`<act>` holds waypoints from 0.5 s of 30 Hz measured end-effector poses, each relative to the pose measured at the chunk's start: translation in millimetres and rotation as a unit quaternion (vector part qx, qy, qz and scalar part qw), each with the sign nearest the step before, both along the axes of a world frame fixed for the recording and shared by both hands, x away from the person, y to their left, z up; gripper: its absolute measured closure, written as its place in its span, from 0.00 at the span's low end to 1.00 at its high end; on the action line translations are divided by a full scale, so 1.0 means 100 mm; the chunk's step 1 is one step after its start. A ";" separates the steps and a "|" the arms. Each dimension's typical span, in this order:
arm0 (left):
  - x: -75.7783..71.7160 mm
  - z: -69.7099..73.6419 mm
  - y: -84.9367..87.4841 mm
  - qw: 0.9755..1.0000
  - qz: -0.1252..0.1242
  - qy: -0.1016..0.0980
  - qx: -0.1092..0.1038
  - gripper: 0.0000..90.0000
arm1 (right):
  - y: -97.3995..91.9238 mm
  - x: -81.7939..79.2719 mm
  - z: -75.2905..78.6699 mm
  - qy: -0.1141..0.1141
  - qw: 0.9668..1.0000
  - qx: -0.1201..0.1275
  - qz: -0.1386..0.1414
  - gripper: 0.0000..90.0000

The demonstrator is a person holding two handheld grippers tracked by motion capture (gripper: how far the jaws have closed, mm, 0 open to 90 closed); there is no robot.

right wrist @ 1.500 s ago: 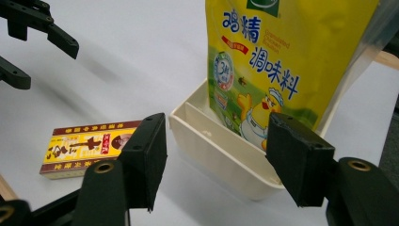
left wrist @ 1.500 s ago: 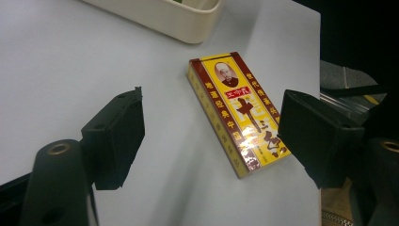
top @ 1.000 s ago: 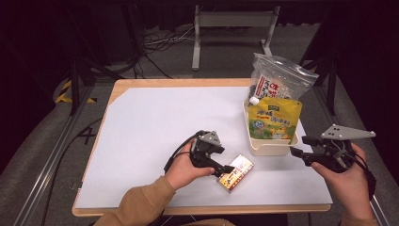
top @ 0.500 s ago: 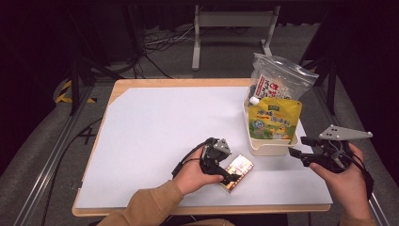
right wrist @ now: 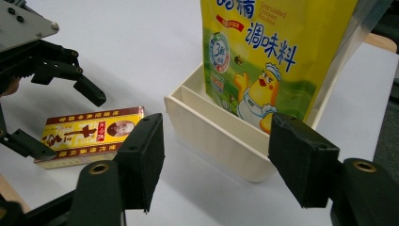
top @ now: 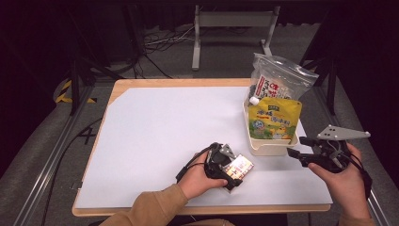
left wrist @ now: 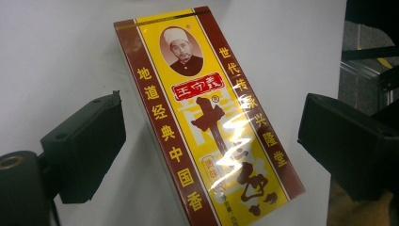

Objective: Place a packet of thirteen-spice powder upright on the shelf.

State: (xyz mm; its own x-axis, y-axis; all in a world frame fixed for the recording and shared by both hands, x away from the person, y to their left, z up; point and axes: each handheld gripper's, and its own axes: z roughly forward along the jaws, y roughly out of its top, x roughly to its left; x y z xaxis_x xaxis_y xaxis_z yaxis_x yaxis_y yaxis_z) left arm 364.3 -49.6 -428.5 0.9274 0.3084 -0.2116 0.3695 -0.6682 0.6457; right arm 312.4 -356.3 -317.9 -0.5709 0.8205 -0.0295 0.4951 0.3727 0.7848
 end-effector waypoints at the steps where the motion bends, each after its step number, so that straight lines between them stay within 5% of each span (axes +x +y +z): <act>1: 0.00 0.00 -0.01 1.000 -0.001 0.000 0.000 0.08 | 0.01 0.00 0.00 0.000 1.000 -0.001 0.001 0.40; 15: -0.06 -0.10 -0.10 0.999 0.008 -0.015 0.044 0.08 | 0.03 0.02 -0.03 0.003 1.000 -0.005 0.003 0.39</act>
State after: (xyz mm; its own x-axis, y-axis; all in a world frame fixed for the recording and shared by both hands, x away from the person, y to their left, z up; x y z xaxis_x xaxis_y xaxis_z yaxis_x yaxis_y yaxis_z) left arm 358.3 -59.2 -438.1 0.9273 0.3403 -0.1557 0.3629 -0.7165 0.5957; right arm 314.4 -353.0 -321.4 -0.5760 0.8167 -0.0342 0.4981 0.3838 0.7775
